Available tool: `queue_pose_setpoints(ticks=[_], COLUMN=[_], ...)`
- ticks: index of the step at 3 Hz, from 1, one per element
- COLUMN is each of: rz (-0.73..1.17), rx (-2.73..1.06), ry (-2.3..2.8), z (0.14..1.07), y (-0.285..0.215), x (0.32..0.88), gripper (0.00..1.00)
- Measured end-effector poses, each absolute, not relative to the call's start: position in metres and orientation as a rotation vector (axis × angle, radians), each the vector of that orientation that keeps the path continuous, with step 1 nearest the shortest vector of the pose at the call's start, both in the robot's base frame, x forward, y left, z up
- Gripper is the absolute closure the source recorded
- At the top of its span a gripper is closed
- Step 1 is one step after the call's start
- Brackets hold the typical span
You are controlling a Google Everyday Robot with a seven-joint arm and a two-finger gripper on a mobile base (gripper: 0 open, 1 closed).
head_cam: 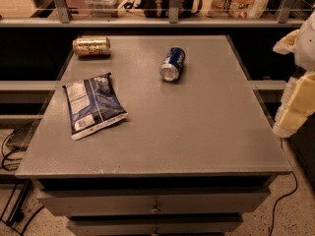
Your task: Pick pepsi can
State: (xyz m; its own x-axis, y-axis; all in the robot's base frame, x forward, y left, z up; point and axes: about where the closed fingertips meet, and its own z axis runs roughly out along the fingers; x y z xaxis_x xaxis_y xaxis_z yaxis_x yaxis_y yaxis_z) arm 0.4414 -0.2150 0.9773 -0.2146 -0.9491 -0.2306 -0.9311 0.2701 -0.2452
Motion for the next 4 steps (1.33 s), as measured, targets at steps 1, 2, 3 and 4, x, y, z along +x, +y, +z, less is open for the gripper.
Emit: queue_pose_setpoints(ticks=[1, 2, 3, 4], rz=[0.030, 0.171, 0.261, 0.248], rx=[-1.720, -1.664, -1.588, -1.490], ry=[2.144, 2.064, 1.992, 1.933], z=[0.967, 0.954, 0.945, 0.942], y=[-0.203, -0.187, -0.170, -0.155], x=[0.456, 0.484, 0.518, 0.565], gripper=[0.00, 0.00, 0.00, 0.00])
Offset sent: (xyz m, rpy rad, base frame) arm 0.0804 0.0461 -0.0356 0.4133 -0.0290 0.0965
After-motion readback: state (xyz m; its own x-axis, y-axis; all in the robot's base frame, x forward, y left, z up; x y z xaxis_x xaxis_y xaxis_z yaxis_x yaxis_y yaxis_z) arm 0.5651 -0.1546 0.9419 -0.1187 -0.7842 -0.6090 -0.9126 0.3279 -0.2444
